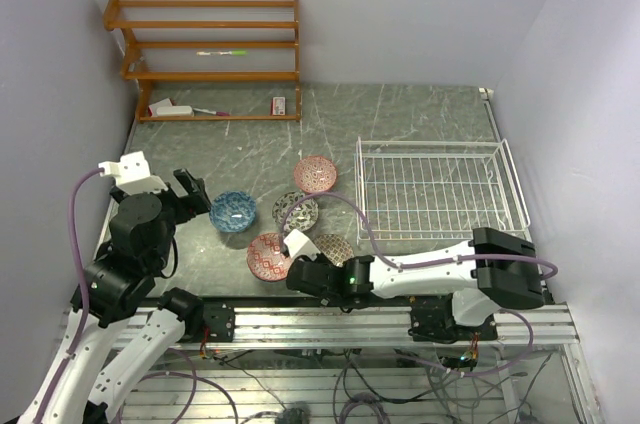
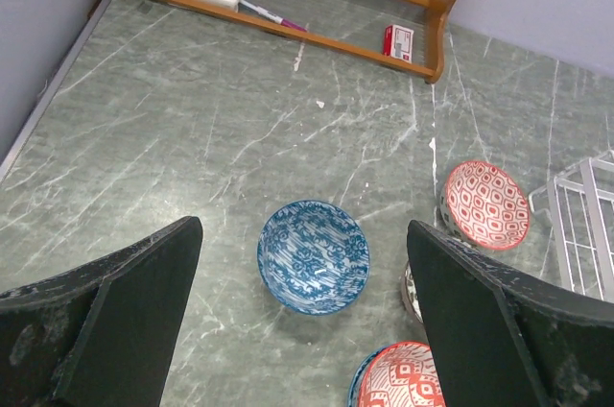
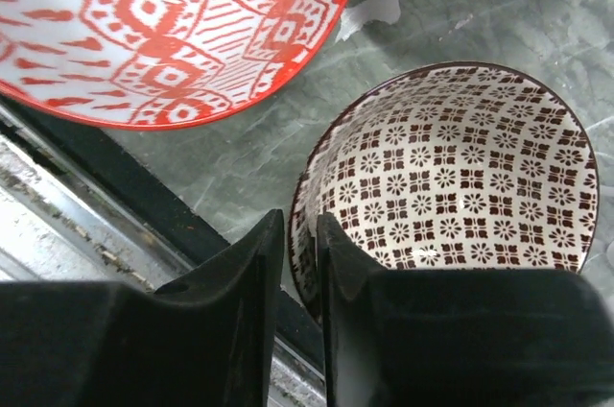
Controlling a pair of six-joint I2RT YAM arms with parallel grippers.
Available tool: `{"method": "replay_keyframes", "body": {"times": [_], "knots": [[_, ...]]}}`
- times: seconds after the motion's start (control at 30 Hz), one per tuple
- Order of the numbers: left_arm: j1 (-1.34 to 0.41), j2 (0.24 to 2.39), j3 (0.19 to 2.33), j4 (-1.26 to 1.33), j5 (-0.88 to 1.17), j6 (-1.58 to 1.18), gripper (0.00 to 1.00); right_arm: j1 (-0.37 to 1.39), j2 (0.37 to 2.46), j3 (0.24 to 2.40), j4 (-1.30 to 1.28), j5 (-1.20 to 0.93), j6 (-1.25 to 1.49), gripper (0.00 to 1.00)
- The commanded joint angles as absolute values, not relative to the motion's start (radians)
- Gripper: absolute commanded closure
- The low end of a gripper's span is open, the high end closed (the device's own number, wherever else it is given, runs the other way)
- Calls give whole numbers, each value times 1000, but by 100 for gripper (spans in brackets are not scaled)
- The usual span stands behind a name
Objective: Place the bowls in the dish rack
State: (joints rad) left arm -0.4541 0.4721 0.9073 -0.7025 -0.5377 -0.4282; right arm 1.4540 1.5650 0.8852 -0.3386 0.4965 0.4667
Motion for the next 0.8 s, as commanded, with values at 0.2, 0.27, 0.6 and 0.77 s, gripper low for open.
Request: {"method": "replay_keyframes", "body": {"times": [0.2,0.27,0.6,0.77], "knots": [[-445,470,893,-696,-535,-435,1,1452,1575,950,-401,552,499,100],[-445,468,898,-692,-534,-434,1,1452,1526,967,-398,524,488,100],[-445,495,937,-671,-503,-428,1,1392,1180,986,-241,220,404,100],[-445,499,938,-655,-488,-430,1,1157,1030,933,-157,38,404,100]]}}
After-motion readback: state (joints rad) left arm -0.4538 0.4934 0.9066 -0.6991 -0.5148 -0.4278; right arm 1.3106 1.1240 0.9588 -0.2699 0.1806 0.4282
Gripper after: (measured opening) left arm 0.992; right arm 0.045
